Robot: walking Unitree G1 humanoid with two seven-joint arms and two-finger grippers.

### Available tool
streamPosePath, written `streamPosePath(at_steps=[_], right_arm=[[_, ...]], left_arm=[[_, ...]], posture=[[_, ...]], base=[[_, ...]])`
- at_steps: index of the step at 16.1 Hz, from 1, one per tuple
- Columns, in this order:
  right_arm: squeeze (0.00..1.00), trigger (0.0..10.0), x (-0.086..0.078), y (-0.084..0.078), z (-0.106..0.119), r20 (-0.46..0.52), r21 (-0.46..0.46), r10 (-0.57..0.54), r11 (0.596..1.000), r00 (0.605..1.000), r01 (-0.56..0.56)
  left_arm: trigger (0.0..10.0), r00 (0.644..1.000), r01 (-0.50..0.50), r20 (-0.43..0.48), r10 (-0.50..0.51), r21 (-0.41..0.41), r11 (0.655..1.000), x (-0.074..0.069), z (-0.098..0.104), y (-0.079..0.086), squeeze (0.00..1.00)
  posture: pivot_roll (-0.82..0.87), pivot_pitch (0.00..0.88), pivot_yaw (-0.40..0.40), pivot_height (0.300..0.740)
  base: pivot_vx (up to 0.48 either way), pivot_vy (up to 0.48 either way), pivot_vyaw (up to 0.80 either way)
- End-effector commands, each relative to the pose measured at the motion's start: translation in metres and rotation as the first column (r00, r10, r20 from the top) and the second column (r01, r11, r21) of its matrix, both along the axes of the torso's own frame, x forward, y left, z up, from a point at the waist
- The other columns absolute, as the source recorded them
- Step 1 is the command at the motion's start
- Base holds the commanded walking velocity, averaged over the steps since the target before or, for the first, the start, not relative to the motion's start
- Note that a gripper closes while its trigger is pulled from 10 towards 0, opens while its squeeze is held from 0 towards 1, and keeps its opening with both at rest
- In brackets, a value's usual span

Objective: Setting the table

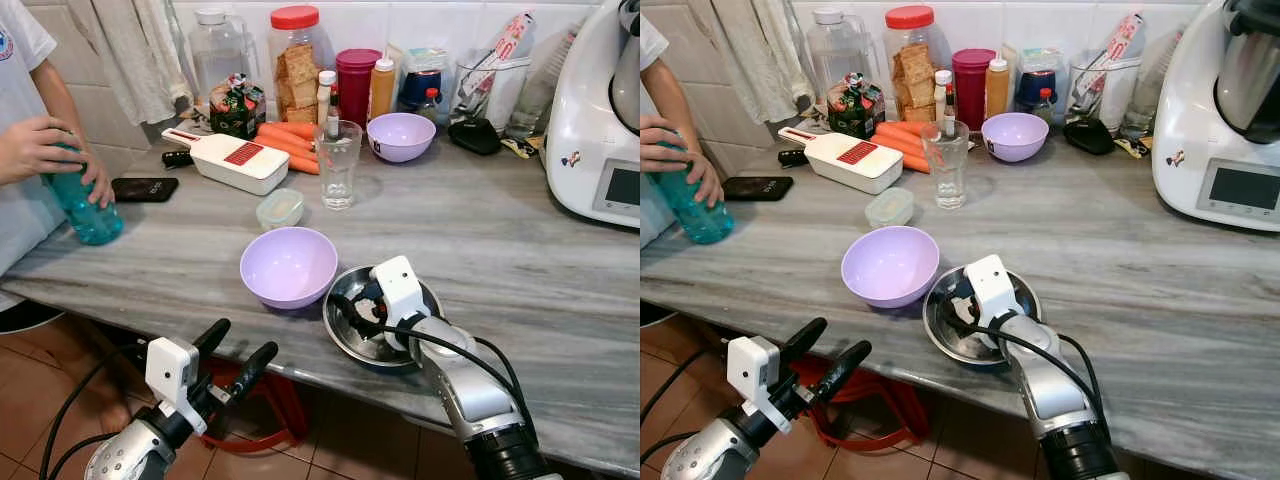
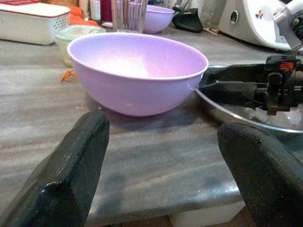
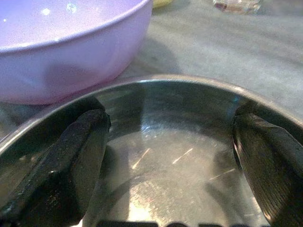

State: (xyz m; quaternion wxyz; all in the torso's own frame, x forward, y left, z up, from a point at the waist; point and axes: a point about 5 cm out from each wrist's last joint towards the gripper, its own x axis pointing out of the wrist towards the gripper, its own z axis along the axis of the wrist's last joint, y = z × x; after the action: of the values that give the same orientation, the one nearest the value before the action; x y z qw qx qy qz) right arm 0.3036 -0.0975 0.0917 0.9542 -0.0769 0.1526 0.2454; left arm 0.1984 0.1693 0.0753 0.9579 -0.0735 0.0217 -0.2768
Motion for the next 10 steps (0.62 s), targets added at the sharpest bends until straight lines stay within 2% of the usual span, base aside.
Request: streamPosePath(at_steps=[1, 2, 3, 4, 5, 6, 8, 10], right_arm=[[0.66, 10.0, 0.004, -0.003, 0.007, 0.041, 0.01, -0.021, 1.0, 0.999, 0.021], [0.64, 10.0, 0.003, -0.007, 0.011, 0.065, 0.026, -0.035, 0.999, 0.997, 0.033], [0.07, 10.0, 0.001, -0.015, 0.019, 0.106, 0.056, -0.072, 0.996, 0.992, 0.066], [0.0, 10.0, 0.0, -0.019, 0.022, 0.134, 0.06, -0.09, 0.995, 0.987, 0.083], [0.0, 10.0, -0.004, -0.031, 0.031, 0.196, 0.088, -0.144, 0.988, 0.97, 0.128], [0.0, 10.0, -0.006, -0.035, 0.034, 0.218, 0.101, -0.17, 0.983, 0.961, 0.151], [0.0, 10.0, -0.018, -0.047, 0.041, 0.284, 0.152, -0.25, 0.965, 0.925, 0.214], [0.0, 10.0, -0.027, -0.052, 0.044, 0.321, 0.174, -0.303, 0.95, 0.897, 0.259]], left_arm=[[10.0, 1.0, -0.004, 0.003, 0.004, 0.014, 1.0, 0.0, 0.004, 0.0, 0.0], [10.0, 1.0, -0.013, 0.005, 0.013, 0.017, 1.0, 0.0, 0.005, 0.0, 0.0], [10.0, 0.999, -0.036, 0.009, 0.036, 0.024, 0.999, 0.001, 0.006, 0.002, 0.0], [10.0, 0.999, -0.046, 0.014, 0.046, 0.027, 0.999, 0.002, 0.006, 0.003, 0.0], [10.0, 0.995, -0.096, 0.033, 0.095, 0.036, 0.995, 0.009, 0.008, 0.01, 0.0], [10.0, 0.992, -0.119, 0.042, 0.117, 0.04, 0.992, 0.012, 0.009, 0.013, 0.0], [10.0, 0.968, -0.238, 0.1, 0.232, 0.059, 0.969, 0.041, 0.019, 0.023, 0.0], [10.0, 0.941, -0.318, 0.145, 0.307, 0.063, 0.946, 0.051, 0.028, 0.028, 0.0]], posture=[[0.01, 0.027, 0.096, 0.74], [0.01, 0.026, 0.095, 0.74], [0.0, 0.024, 0.094, 0.74], [0.0, 0.022, 0.094, 0.74], [0.0, 0.017, 0.095, 0.74], [-0.01, 0.016, 0.095, 0.74], [-0.02, 0.007, 0.097, 0.74], [-0.03, 0.0, 0.099, 0.74]], base=[[0.0, 0.0, 0.0], [0.0, 0.0, 0.0], [0.0, 0.0, 0.0], [0.0, 0.0, 0.0], [0.0, 0.0, 0.0], [0.0, 0.0, 0.0], [0.0, 0.0, 0.0], [0.0, 0.0, 0.0]])
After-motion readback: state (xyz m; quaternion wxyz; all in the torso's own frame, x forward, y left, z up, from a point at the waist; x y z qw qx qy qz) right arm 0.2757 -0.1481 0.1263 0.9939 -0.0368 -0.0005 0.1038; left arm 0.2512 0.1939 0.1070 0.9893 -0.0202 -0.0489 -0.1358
